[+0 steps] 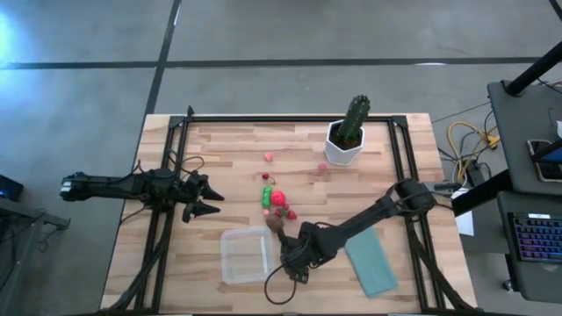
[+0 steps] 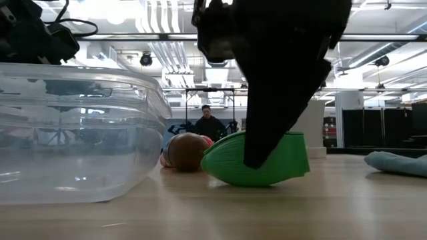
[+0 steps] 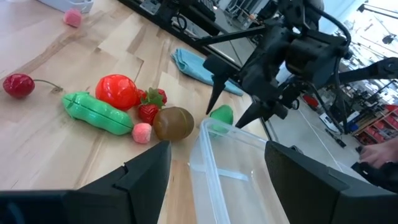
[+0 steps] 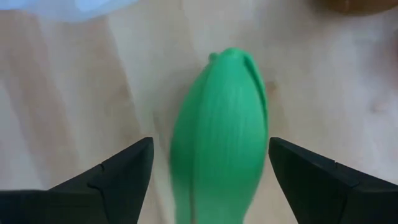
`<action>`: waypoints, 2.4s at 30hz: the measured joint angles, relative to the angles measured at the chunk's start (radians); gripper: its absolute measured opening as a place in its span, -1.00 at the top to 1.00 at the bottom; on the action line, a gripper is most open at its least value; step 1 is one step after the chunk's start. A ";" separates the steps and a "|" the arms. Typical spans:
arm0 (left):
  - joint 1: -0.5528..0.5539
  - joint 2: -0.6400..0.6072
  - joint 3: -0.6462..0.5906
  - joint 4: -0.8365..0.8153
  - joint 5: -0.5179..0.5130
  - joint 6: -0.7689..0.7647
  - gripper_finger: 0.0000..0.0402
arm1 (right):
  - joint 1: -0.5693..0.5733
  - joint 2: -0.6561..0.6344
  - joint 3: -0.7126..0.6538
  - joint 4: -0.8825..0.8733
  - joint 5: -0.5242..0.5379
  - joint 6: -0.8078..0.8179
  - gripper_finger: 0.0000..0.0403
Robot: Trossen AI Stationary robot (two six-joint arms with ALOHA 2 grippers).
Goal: Pick and placing Produce into tupperware
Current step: Put the green corn into the transparent bin
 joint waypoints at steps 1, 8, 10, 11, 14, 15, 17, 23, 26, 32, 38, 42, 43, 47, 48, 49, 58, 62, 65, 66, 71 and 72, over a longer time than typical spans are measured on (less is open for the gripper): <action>0.000 -0.001 0.000 0.000 0.000 0.000 -0.23 | -0.002 0.003 0.000 -0.001 0.009 -0.001 -0.53; 0.000 -0.001 0.000 0.000 0.000 0.000 -0.23 | -0.011 0.022 -0.003 -0.001 0.031 -0.007 -0.45; 0.000 -0.001 0.000 0.000 0.000 0.000 -0.23 | -0.013 0.027 -0.004 -0.002 0.034 -0.007 -0.41; 0.000 -0.001 0.000 0.000 0.000 0.000 -0.23 | -0.014 0.027 -0.003 -0.002 0.032 -0.007 -0.39; 0.000 -0.001 0.000 0.000 0.000 0.000 -0.23 | -0.014 0.026 0.011 -0.002 0.027 -0.007 -0.29; 0.000 -0.001 0.000 0.000 0.000 0.000 -0.23 | -0.014 0.022 0.017 -0.003 0.027 -0.008 -0.25; 0.000 -0.001 0.000 0.000 0.000 0.000 -0.23 | -0.016 0.016 0.033 -0.004 0.027 -0.008 -0.17; 0.000 -0.001 0.000 0.000 0.000 0.000 -0.23 | -0.029 0.012 0.070 -0.011 0.026 -0.026 0.00; 0.000 -0.001 0.000 0.000 0.000 0.000 -0.23 | -0.036 0.010 0.091 -0.037 0.016 -0.022 0.00; 0.000 -0.001 0.000 0.000 0.000 0.000 -0.23 | -0.050 -0.052 0.224 -0.092 0.024 -0.036 -0.06; 0.000 -0.002 0.000 0.000 0.000 0.000 -0.23 | -0.095 -0.048 0.394 -0.092 0.019 -0.083 -0.07; 0.000 0.000 0.000 0.001 0.000 0.000 -0.23 | -0.143 0.006 0.459 -0.030 -0.050 -0.065 -0.07; 0.000 0.000 0.000 -0.001 0.000 0.000 -0.23 | -0.154 0.029 0.473 -0.003 -0.082 -0.060 -0.07; 0.000 -0.001 0.000 0.000 0.000 0.000 -0.23 | -0.179 0.130 0.566 0.051 -0.139 -0.067 -0.07; 0.000 -0.001 0.000 0.001 -0.001 0.000 -0.23 | -0.179 0.153 0.600 0.047 -0.142 -0.076 -0.07; 0.000 -0.001 0.000 0.002 0.000 0.000 -0.23 | -0.179 0.172 0.633 0.039 -0.151 -0.087 -0.07; 0.000 -0.001 -0.002 0.001 0.000 0.000 -0.23 | -0.179 0.321 0.736 -0.051 -0.268 -0.117 -0.07; 0.000 -0.001 -0.009 0.001 0.000 0.000 -0.23 | -0.175 0.342 0.740 -0.040 -0.270 -0.123 -0.09; 0.000 -0.001 -0.016 0.004 0.000 0.000 -0.23 | -0.172 0.349 0.739 -0.042 -0.295 -0.171 -0.16; 0.000 0.000 -0.018 0.009 0.000 0.000 -0.23 | -0.169 0.349 0.739 -0.041 -0.296 -0.194 -0.19; 0.000 0.005 -0.024 0.030 0.000 0.000 -0.23 | -0.162 0.346 0.740 -0.032 -0.292 -0.225 -0.40; 0.000 0.004 -0.024 0.030 0.000 0.000 -0.23 | -0.162 0.346 0.740 -0.028 -0.292 -0.222 -0.43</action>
